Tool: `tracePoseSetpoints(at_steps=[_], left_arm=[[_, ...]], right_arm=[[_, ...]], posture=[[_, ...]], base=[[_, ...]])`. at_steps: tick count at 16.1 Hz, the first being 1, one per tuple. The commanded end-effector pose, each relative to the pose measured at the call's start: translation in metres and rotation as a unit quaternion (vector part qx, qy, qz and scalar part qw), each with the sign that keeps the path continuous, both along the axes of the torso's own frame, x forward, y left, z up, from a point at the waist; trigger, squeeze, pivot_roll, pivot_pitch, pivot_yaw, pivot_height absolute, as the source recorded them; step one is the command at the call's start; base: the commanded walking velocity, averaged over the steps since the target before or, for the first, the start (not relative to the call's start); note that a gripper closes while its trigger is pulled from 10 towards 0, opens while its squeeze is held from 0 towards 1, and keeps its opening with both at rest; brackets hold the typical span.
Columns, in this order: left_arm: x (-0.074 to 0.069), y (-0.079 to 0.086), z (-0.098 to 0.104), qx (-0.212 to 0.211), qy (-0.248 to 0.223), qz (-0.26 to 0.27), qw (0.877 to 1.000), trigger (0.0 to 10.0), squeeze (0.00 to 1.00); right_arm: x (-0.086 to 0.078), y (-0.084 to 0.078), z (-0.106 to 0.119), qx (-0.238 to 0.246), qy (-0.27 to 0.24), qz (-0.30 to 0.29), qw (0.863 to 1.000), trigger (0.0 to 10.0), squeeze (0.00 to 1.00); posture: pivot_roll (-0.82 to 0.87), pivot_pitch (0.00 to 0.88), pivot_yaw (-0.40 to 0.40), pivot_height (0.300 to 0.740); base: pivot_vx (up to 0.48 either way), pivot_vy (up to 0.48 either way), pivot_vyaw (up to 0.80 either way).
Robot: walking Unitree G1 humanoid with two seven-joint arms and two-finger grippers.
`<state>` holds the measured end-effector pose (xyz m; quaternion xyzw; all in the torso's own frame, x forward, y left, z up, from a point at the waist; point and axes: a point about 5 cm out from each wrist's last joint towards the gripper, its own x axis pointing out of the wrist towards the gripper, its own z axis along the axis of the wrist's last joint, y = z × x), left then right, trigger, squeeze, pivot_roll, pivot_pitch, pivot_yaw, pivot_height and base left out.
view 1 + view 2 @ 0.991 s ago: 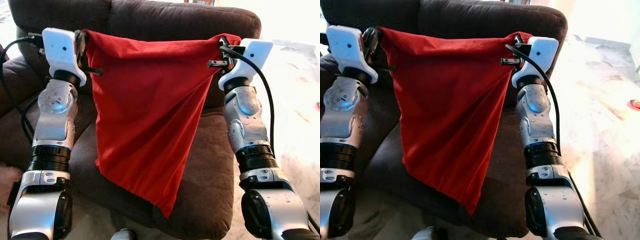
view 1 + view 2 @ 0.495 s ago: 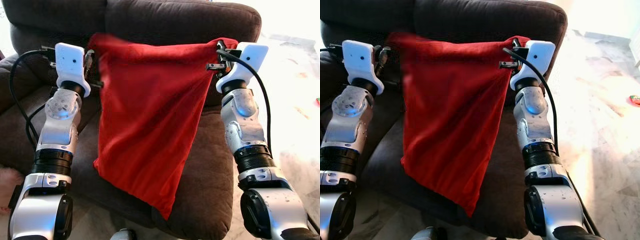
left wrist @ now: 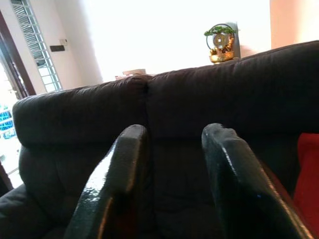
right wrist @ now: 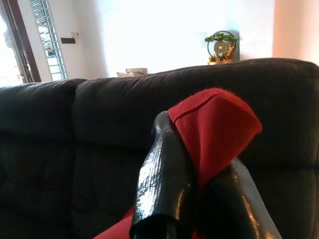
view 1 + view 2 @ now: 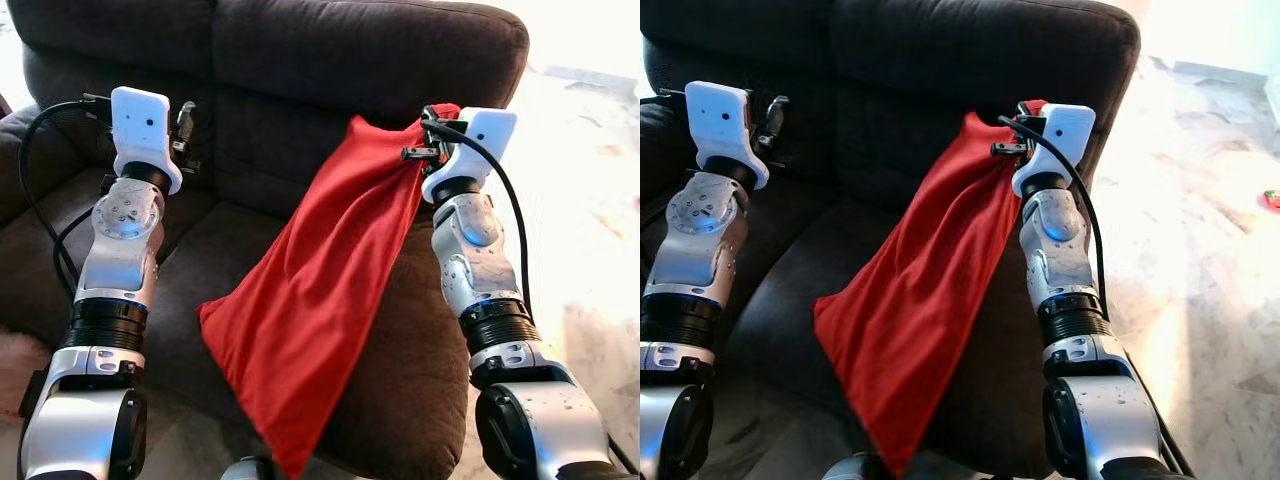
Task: Move the pillow to the sofa from floor
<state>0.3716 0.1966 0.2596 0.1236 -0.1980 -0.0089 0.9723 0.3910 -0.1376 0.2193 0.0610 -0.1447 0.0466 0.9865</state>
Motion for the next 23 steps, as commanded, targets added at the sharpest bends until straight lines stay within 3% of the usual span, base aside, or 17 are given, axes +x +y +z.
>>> tracePoseSetpoints(at_steps=[1, 2, 6, 10, 13, 18, 22, 23], left_arm=[[-0.002, -0.002, 0.001, 0.006, -0.005, 0.004, 1.0, 10.0, 0.44], [-0.002, -0.002, 0.001, 0.006, -0.006, 0.006, 1.0, 10.0, 0.0], [-0.006, -0.001, 0.008, -0.015, -0.038, 0.016, 0.999, 10.0, 0.0], [-0.008, 0.002, 0.012, -0.03, -0.055, 0.028, 0.998, 10.0, 0.0], [-0.011, 0.004, 0.016, -0.04, -0.071, 0.037, 0.996, 10.0, 0.0], [-0.016, 0.012, 0.024, -0.063, -0.105, 0.064, 0.99, 10.0, 0.0], [-0.017, 0.013, 0.018, -0.065, -0.099, 0.073, 0.99, 10.0, 0.0], [-0.018, 0.012, 0.016, -0.064, -0.094, 0.071, 0.991, 10.0, 0.0]], right_arm=[[0.001, 0.007, 0.017, -0.008, -0.035, 0.012, 0.999, 10.0, 0.0], [0.002, 0.009, 0.016, -0.009, -0.032, 0.017, 0.999, 10.0, 0.0], [0.009, 0.036, 0.011, -0.055, -0.004, 0.081, 0.995, 10.0, 0.0], [0.016, 0.062, 0.024, -0.063, 0.001, 0.132, 0.989, 10.0, 0.0], [0.016, 0.084, 0.031, -0.098, 0.002, 0.177, 0.979, 10.0, 0.0], [0.018, 0.096, 0.05, -0.113, -0.008, 0.194, 0.975, 10.0, 0.0], [0.018, 0.089, 0.031, -0.1, 0.011, 0.188, 0.977, 10.0, 0.0], [0.018, 0.085, 0.024, -0.103, 0.022, 0.182, 0.978, 10.0, 1.0]], posture=[[0.09, 0.057, -0.048, 0.74], [0.09, 0.057, -0.049, 0.74], [0.1, 0.052, -0.059, 0.74], [0.1, 0.047, -0.065, 0.74], [0.12, 0.043, -0.074, 0.74], [0.12, 0.042, -0.077, 0.74], [0.13, 0.047, -0.079, 0.74], [0.12, 0.056, -0.071, 0.74]], base=[[0.0, 0.0, 0.0], [0.0, 0.0, 0.0], [0.0, 0.0, 0.0], [0.0, 0.0, 0.0], [0.0, 0.0, 0.0], [0.0, 0.0, 0.0], [0.0, 0.0, 0.0], [0.0, 0.0, 0.0]])
